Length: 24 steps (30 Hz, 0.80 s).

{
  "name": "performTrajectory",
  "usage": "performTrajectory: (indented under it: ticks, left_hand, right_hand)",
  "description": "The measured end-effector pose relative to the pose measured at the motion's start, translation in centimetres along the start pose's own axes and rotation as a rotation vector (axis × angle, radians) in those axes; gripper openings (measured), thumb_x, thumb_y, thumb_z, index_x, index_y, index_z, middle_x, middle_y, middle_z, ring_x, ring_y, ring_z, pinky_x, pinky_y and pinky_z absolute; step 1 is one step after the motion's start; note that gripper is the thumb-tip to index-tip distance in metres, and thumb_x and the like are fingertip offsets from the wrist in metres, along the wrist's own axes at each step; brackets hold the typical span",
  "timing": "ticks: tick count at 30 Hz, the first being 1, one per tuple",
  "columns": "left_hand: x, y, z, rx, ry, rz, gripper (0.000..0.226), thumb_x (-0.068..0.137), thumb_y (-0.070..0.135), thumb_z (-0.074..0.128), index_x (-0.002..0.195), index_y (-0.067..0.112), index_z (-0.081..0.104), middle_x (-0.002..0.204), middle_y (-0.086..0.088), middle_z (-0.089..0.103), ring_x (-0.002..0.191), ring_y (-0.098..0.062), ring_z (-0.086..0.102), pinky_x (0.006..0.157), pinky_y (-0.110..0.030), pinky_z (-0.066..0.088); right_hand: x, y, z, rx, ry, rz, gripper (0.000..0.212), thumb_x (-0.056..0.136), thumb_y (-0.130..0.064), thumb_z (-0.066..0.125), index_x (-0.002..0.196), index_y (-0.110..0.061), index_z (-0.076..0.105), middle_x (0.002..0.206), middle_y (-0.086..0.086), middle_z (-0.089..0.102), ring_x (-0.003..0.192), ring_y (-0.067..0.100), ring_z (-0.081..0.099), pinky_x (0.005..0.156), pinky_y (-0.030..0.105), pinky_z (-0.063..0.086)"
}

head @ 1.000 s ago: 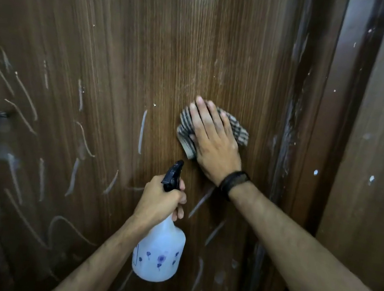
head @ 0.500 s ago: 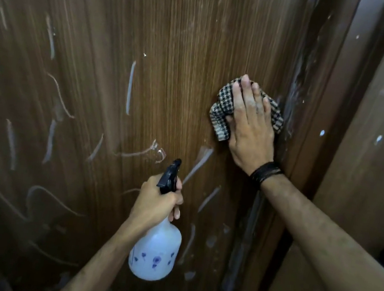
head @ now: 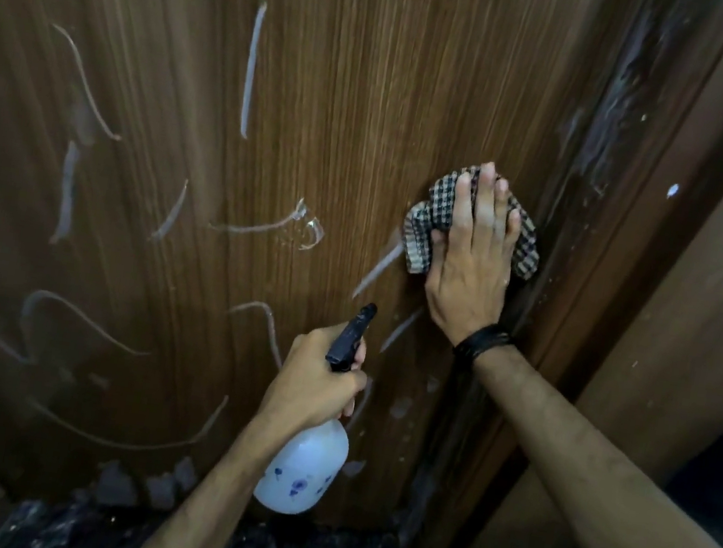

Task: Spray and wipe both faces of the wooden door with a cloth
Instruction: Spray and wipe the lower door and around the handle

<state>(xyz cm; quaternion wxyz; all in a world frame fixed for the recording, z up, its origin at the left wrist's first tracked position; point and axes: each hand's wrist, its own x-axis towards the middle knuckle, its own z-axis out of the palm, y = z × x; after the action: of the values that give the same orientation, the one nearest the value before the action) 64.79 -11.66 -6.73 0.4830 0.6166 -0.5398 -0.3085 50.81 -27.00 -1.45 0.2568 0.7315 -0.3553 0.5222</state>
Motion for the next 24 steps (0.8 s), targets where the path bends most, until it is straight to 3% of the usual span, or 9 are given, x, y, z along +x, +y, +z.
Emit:
performTrajectory:
  ticks: [5,12,18,21,24]
  left_hand:
    - [-0.6,-1.8,-0.2,-0.089,0.05,-0.018,0.02,0.085,-0.011,0.061,0.089,0.008,0.059,0.068,-0.009,0.062,0.052,-0.03,0.062,0.057,-0.043,0.053]
    - [-0.7,-2.9,-0.3,-0.073,0.068,-0.04,0.019,0.084,-0.013,0.06,0.088,0.006,0.058,0.065,-0.011,0.06,0.05,-0.03,0.062,0.053,-0.036,0.049]
    - [-1.4,-4.4,-0.9,-0.09,0.052,-0.073,0.017,0.084,-0.015,0.059,0.089,0.001,0.057,0.065,-0.012,0.057,0.05,-0.03,0.06,0.052,-0.036,0.047]
    - [-1.7,-4.5,-1.3,-0.097,0.046,-0.065,0.02,0.084,-0.016,0.059,0.088,0.003,0.057,0.066,-0.011,0.058,0.05,-0.031,0.06,0.053,-0.036,0.047]
    - [-2.0,-5.1,-1.6,-0.137,0.029,-0.064,0.023,0.083,-0.018,0.059,0.087,0.004,0.057,0.07,-0.011,0.057,0.051,-0.031,0.059,0.056,-0.04,0.049]
  right_hand:
    - [-5.7,-0.5,1.3,-0.03,-0.17,-0.133,0.075,0.096,-0.011,0.059,0.156,-0.015,0.014,0.163,0.012,0.018,0.152,0.026,0.009,0.123,0.047,0.008]
    - [-0.4,-3.7,1.0,-0.003,-0.022,-0.075,0.058,0.101,-0.016,0.048,0.154,-0.01,0.026,0.162,0.013,0.022,0.151,0.029,0.017,0.123,0.048,0.01]
    - [-9.0,-2.7,2.9,-0.077,-0.296,-0.407,0.078,0.094,-0.009,0.057,0.158,-0.018,0.013,0.165,0.006,0.011,0.153,0.023,0.005,0.124,0.044,0.008]
    - [-8.6,-2.7,3.0,-0.074,-0.254,-0.333,0.079,0.093,-0.009,0.059,0.157,-0.019,0.014,0.164,0.006,0.017,0.152,0.022,0.009,0.123,0.045,0.013]
    - [-5.3,-3.8,2.9,-0.005,-0.098,-0.18,0.071,0.097,-0.011,0.055,0.156,-0.015,0.015,0.162,0.01,0.022,0.151,0.025,0.014,0.123,0.046,0.013]
